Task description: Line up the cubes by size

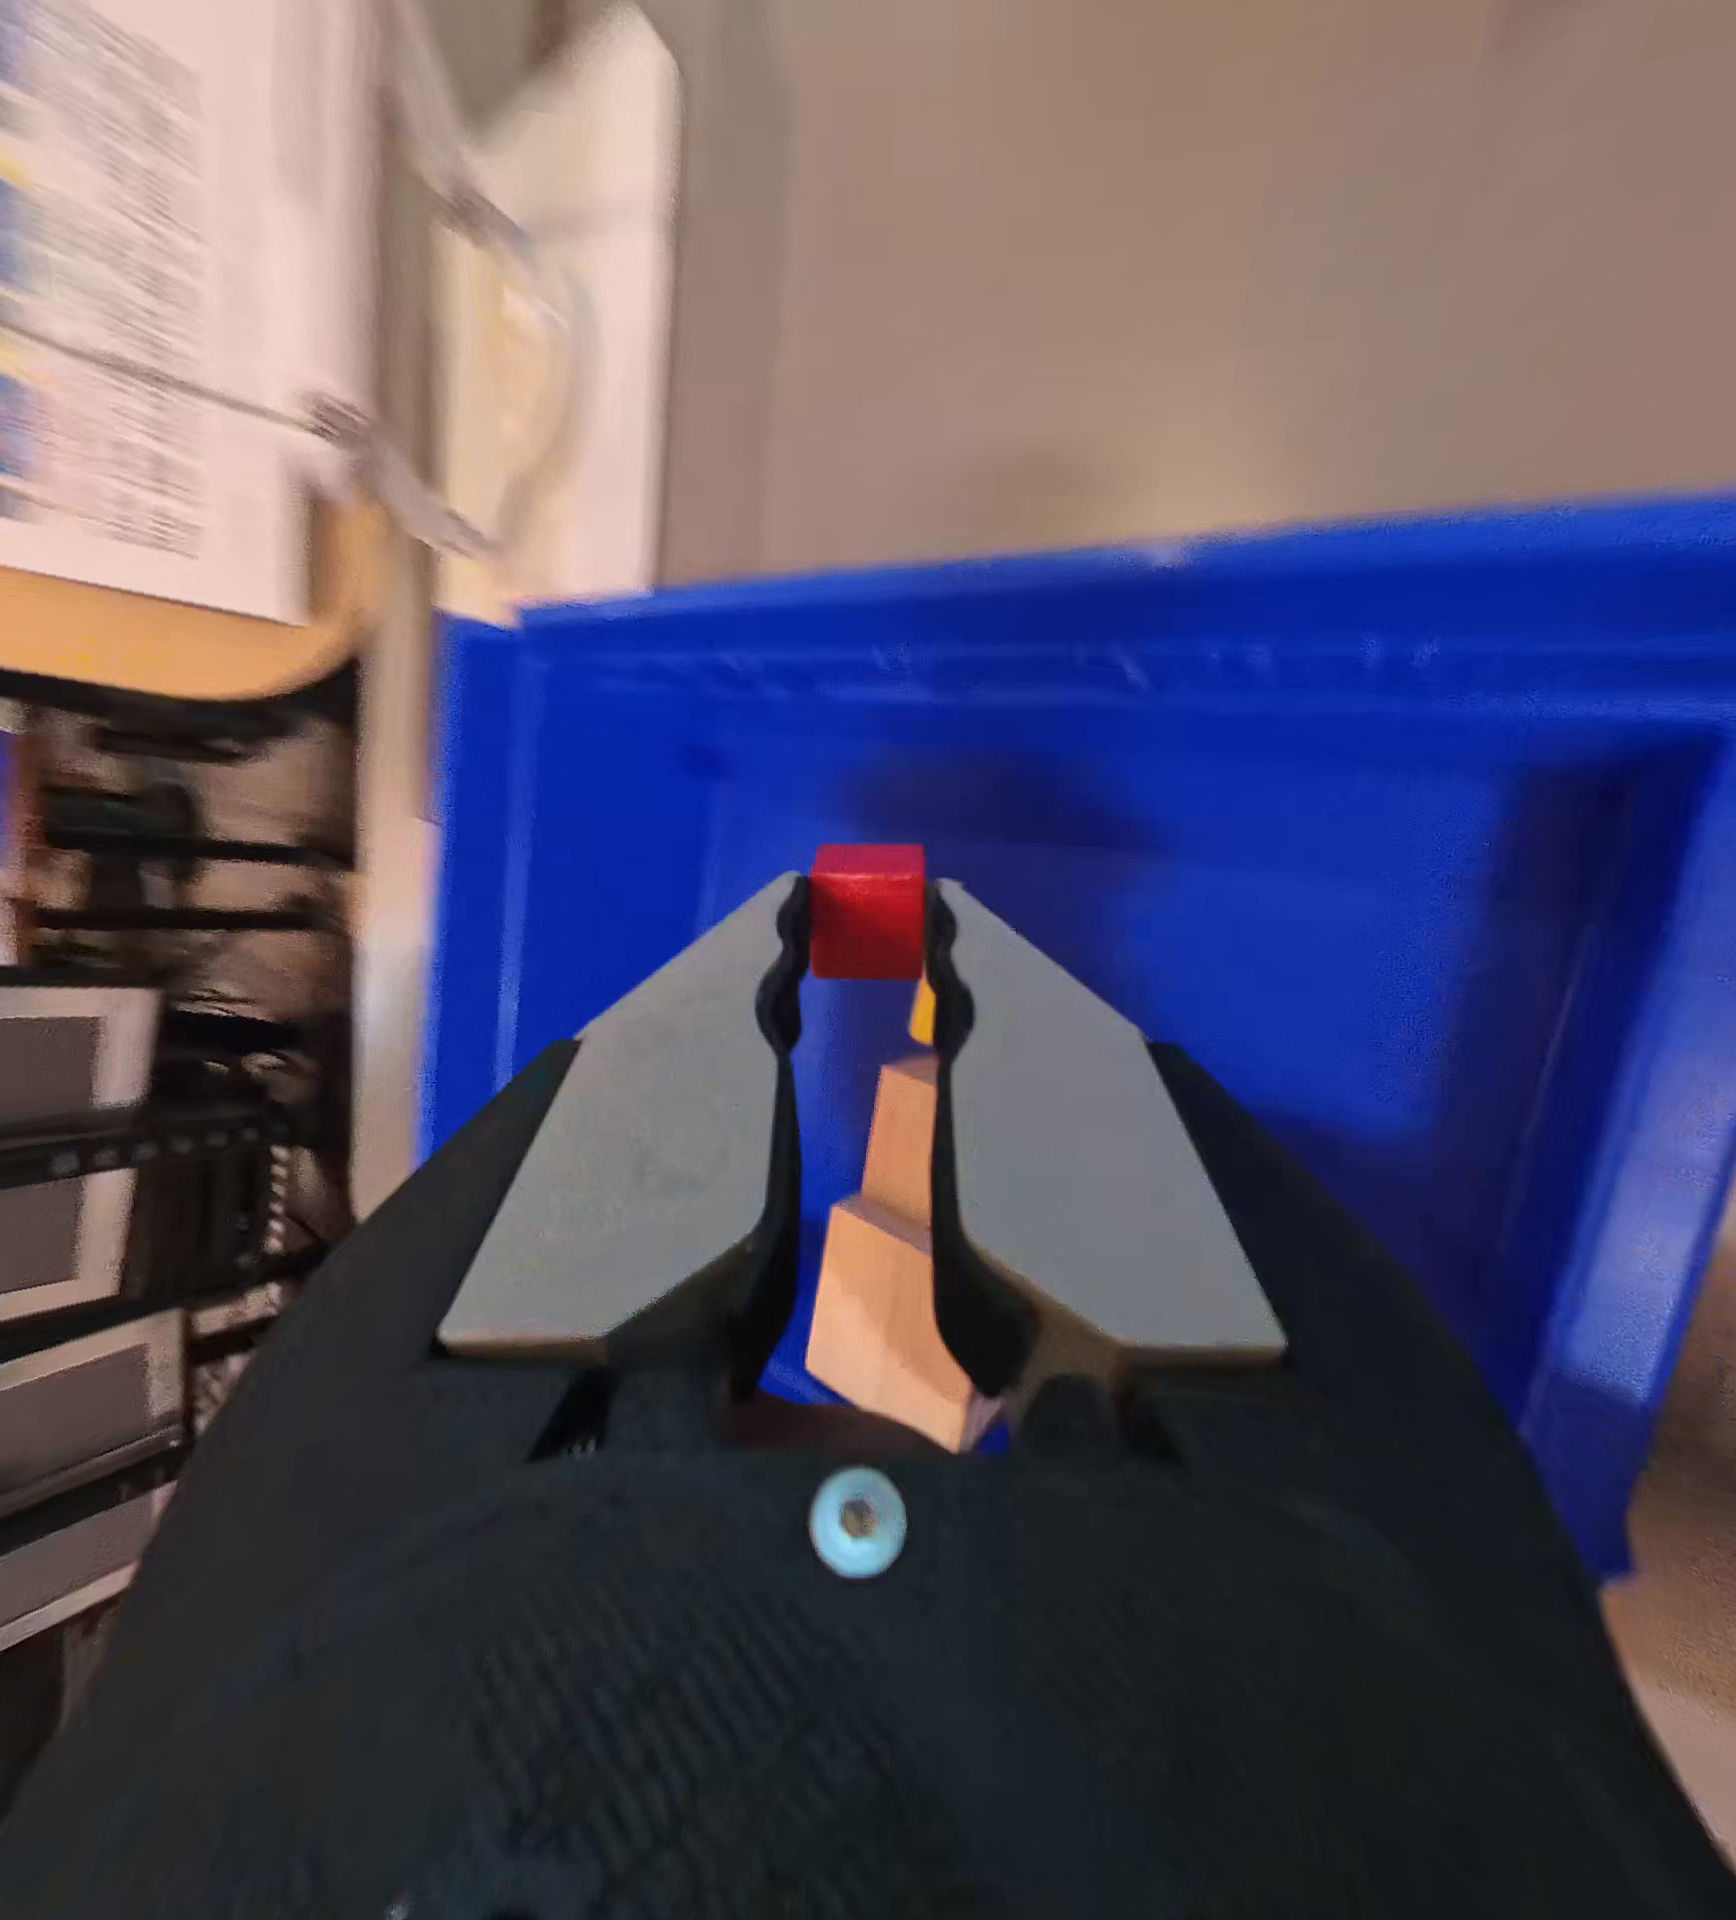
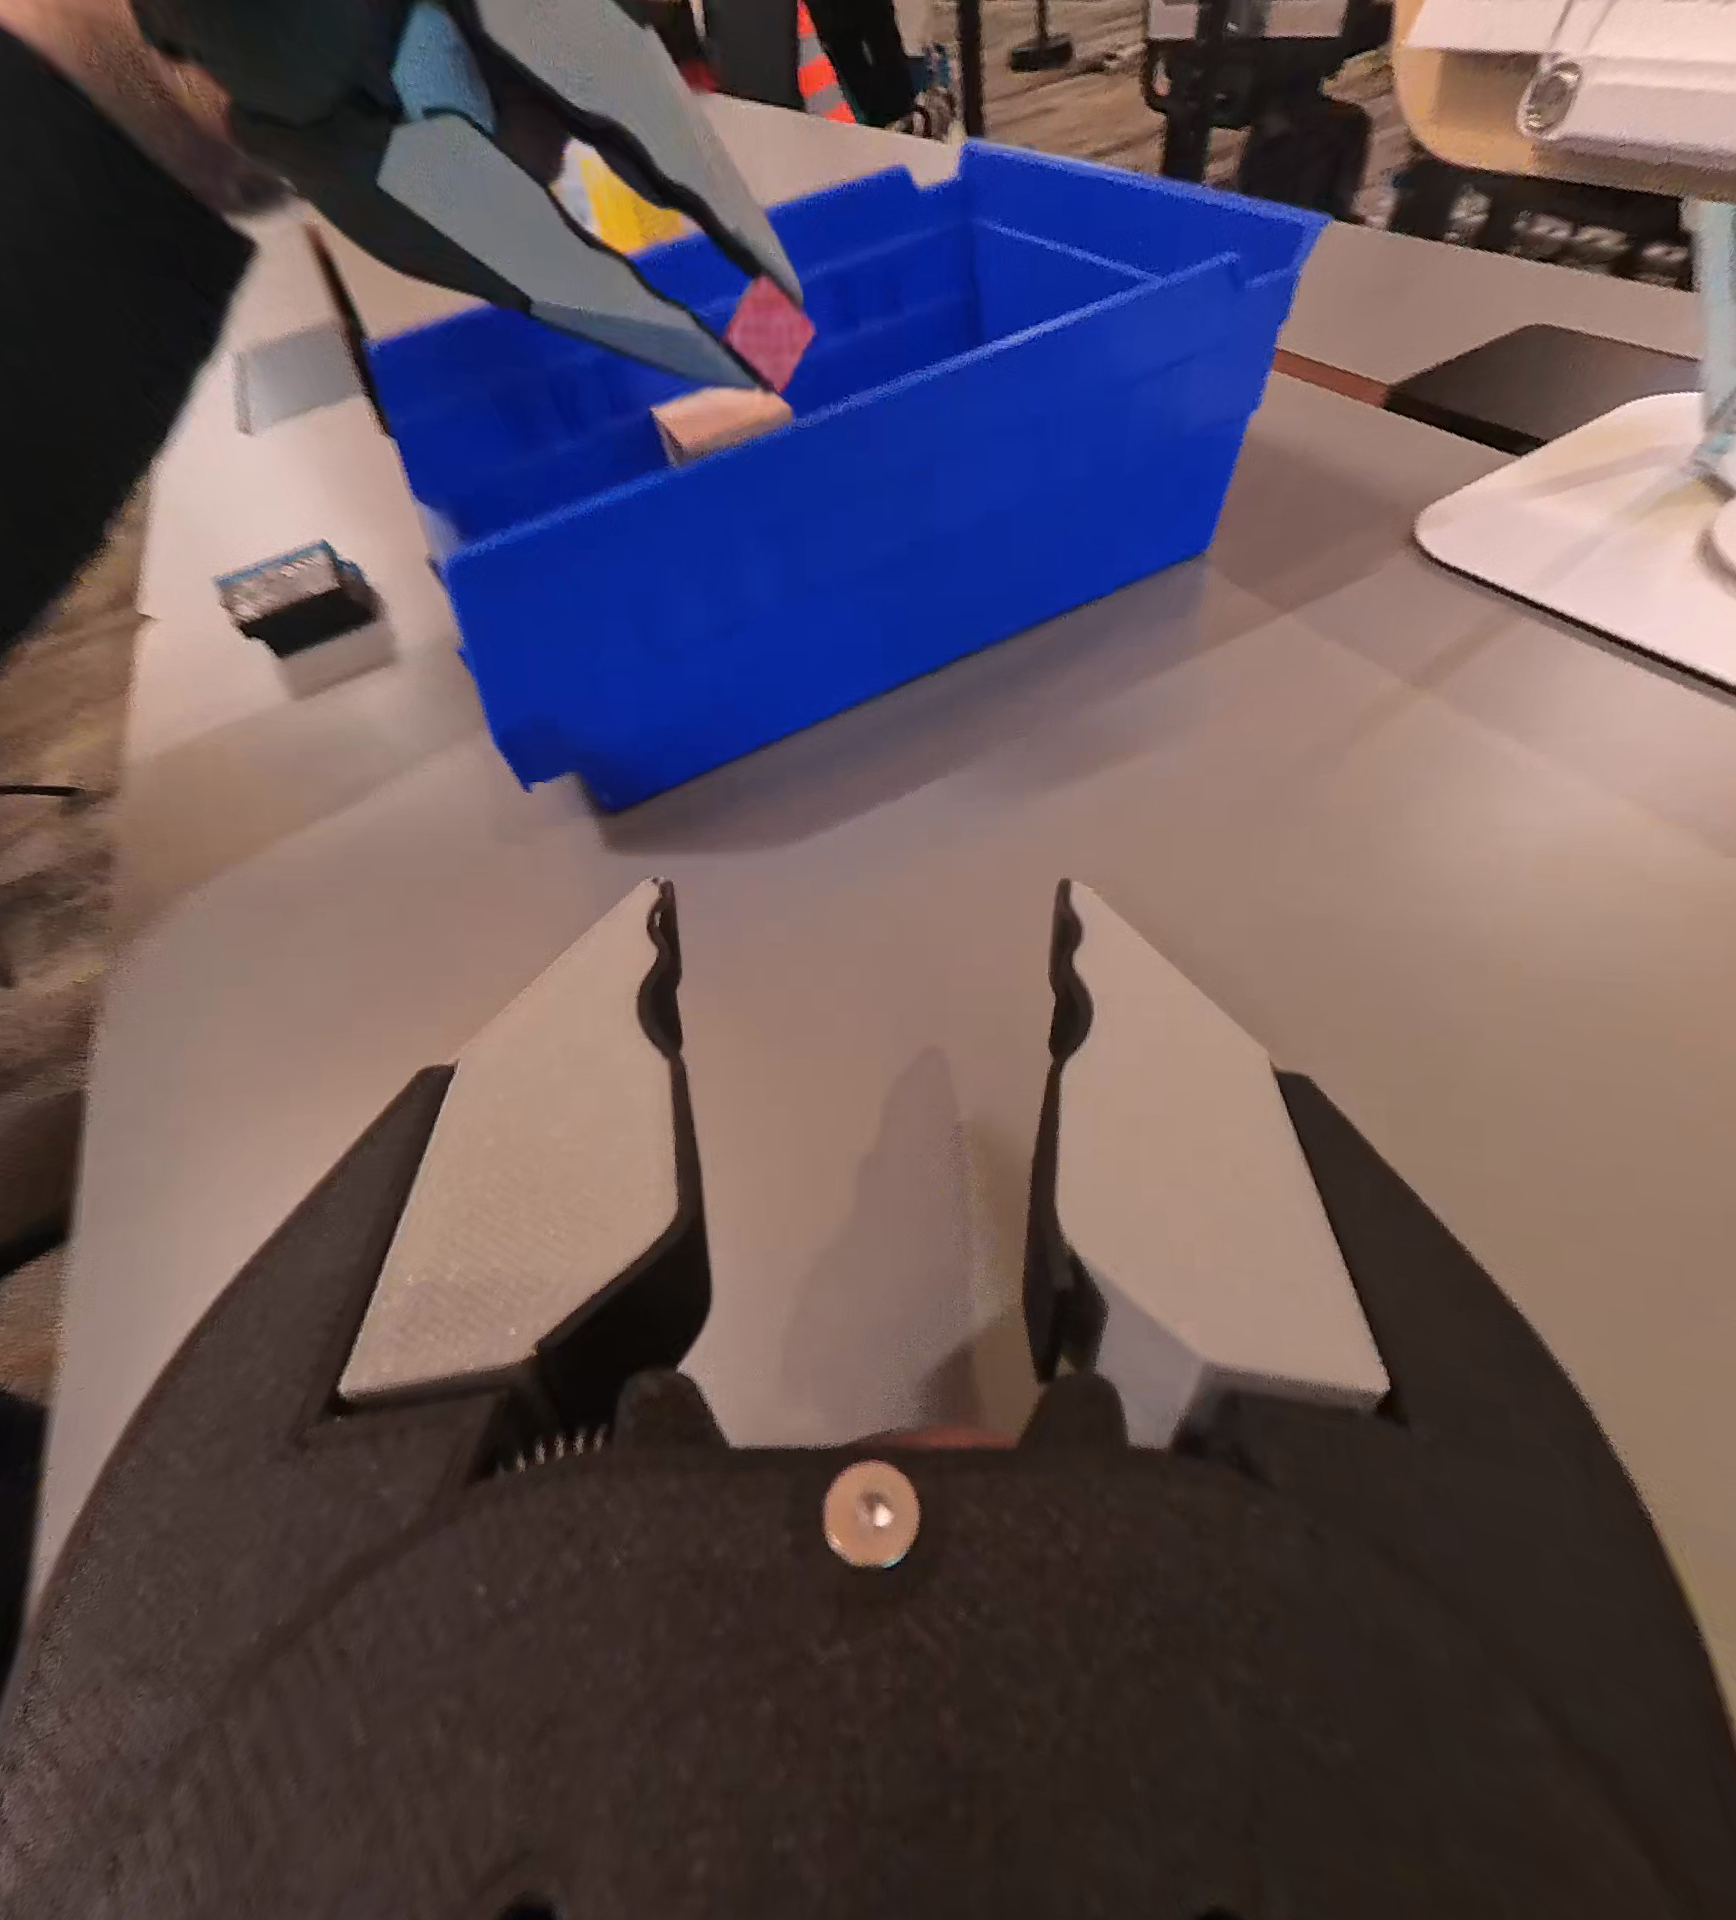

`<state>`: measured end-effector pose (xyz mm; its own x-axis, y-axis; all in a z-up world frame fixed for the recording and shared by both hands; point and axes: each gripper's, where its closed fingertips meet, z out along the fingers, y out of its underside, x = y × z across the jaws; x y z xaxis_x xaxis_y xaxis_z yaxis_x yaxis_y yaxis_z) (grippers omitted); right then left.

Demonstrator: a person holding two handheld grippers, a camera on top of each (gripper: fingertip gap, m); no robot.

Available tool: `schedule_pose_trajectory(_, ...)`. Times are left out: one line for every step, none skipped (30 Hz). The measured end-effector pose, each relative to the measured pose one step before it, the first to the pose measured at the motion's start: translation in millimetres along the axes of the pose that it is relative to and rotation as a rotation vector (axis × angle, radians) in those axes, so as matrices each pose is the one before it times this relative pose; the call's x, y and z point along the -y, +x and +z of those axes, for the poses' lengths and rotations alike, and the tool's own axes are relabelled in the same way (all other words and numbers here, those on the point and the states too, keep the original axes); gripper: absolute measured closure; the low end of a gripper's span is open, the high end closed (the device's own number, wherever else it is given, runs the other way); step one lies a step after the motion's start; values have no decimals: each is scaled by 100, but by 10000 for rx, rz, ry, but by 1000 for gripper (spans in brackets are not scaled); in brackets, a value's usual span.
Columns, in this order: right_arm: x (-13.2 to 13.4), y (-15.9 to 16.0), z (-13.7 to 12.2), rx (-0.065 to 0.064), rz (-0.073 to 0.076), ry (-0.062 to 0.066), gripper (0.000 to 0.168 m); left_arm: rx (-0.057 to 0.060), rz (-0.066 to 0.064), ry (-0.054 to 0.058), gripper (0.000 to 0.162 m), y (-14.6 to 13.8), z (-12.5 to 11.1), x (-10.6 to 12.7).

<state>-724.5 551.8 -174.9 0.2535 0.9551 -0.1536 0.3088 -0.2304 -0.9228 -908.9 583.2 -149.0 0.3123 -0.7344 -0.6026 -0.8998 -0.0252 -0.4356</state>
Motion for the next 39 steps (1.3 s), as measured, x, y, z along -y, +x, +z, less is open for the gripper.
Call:
schedule_pose_trajectory(306, -457, -144, 339, 152, 139, 98, 736, -282, 908, 143, -396, -1392, 1465)
schedule_pose_trajectory(305, -479, -149, 343, 143, 129, 98, 609, -313, 916, 143, -175, -1252, 1593)
schedule_pose_trajectory(278, -486, -127, 355, 111, 114, 98, 509, -250, 788, 142, 71, -1044, 1490)
schedule_pose_trajectory(245, -513, -129, 362, 70, 101, 98, 486, -114, 620, 143, 208, -852, 1322)
schedule_pose_trajectory(257, -455, -151, 318, 33, 103, 98, 434, -23, 504, 143, 378, -676, 1221)
schedule_pose_trajectory(264, -335, -149, 229, -10, 115, 99, 272, -17, 413, 143, 662, -479, 1155)
schedule_pose_trajectory(229, -218, -171, 146, -29, 92, 99, 230, 25, 332, 143, 755, -300, 1084)
schedule_pose_trajectory(181, -150, -159, 111, -12, 67, 99, 216, 104, 242, 143, 801, -158, 967)
schedule_pose_trajectory(117, -150, -138, 132, 29, 40, 99, 191, 140, 139, 143, 846, -46, 835)
schedule_pose_trajectory(68, -194, -93, 178, 67, 22, 100, 173, 179, 100, 143, 860, 45, 796)
schedule_pose_trajectory(94, -143, -72, 136, 75, 38, 101, 122, 198, 87, 143, 922, 98, 787)
schedule_pose_trajectory(149, -64, -78, 74, 49, 97, 101, 77, 193, 83, 143, 935, 109, 790)
schedule_pose_trajectory(161, -78, -82, 70, 39, 95, 101, 71, 180, 144, 143, 895, 115, 841)
schedule_pose_trajectory(129, -141, -70, 107, 40, 69, 101, 12, 112, 211, 143, 889, 87, 855)
schedule_pose_trajectory(138, -216, -65, 139, 30, 67, 101, -28, 54, 274, 143, 820, 88, 818)
schedule_pose_trajectory(148, -239, -56, 141, 21, 88, 101, -72, 101, 305, 143, 593, 210, 747)
schedule_pose_trajectory(138, -234, -25, 134, 18, 85, 102, -104, 39, 98, 143, 214, 377, 420)
schedule_pose_trajectory(70, -238, 2, 141, 7, 47, 102, -137, -59, -12, 143, 123, 341, 237)
schedule_pose_trajectory(13, -213, 15, 113, -27, 3, 102, -96, 4, 175, 143, 254, 122, 385)
schedule_pose_trajectory(-35, -108, 21, 32, -68, -24, 102, 48, 57, 244, 143, 134, 11, 363)
schedule_pose_trajectory(-47, 10, 4, -56, -94, -36, 102, 10, 14, 78, 143, 61, 29, 39)
schedule_pose_trajectory(-13, 27, 9, -57, -93, -23, 102, -46, -16, -84, 143, -5, 50, -266)
schedule_pose_trajectory(-7, -77, 7, 23, -55, -10, 102, 16, 12, -49, 143, -101, -6, -253)
schedule_pose_trajectory(-3, -181, 19, 102, -1, -4, 102, 23, -5, 42, 143, -62, -70, -136)
schedule_pose_trajectory(27, -185, 18, 100, 47, 13, 102, -23, -52, 57, 143, 22, -81, -116)
schedule_pose_trajectory(49, -166, 32, 80, 58, 21, 102, -7, -17, 4, 143, 18, -38, -161)
schedule_pose_trajectory(73, -124, 18, 47, 40, 29, 102, 18, 69, -88, 143, -2, -4, -254)
schedule_pose_trajectory(63, -93, 13, 17, 12, 30, 103, 36, 133, -156, 143, 0, 28, -318)
schedule_pose_trajectory(62, -87, 19, 0, -10, 20, 105, 43, 156, -161, 143, 11, 60, -271)
schedule_pose_trajectory(29, -64, 20, -13, -25, 5, 108, -37, 129, -103, 143, 172, 74, -150)
schedule_pose_trajectory(28, -53, 31, -12, -22, 7, 109, -56, 89, -31, 143, 206, 100, -8)
schedule_pose_trajectory(29, -123, 34, 35, -10, 22, 111, -62, 76, -22, 143, 218, 127, 21)
schedule_pose_trajectory(20, -232, 59, 116, -6, 27, 115, -67, 88, -80, 143, 231, 169, -81)
schedule_pose_trajectory(-15, -266, 68, 155, 23, 15, 118, -40, 113, -125, 143, 178, 191, -160)
schedule_pose_trajectory(-25, -259, 89, 164, 65, 9, 119, -33, 119, -137, 143, 184, 218, -171)
schedule_pose_trajectory(-55, -187, 111, 132, 106, 3, 118, -70, 112, -147, 143, 255, 220, -152)
schedule_pose_trajectory(-76, -33, 122, 50, 126, -3, 116, -75, 127, -160, 143, 255, 234, -128)
schedule_pose_trajectory(-72, 73, 112, -28, 110, -4, 112, -57, 160, -184, 143, 253, 246, -119)
schedule_pose_trajectory(-74, 104, 110, -56, 74, -12, 109, -53, 193, -235, 143, 255, 256, -163)
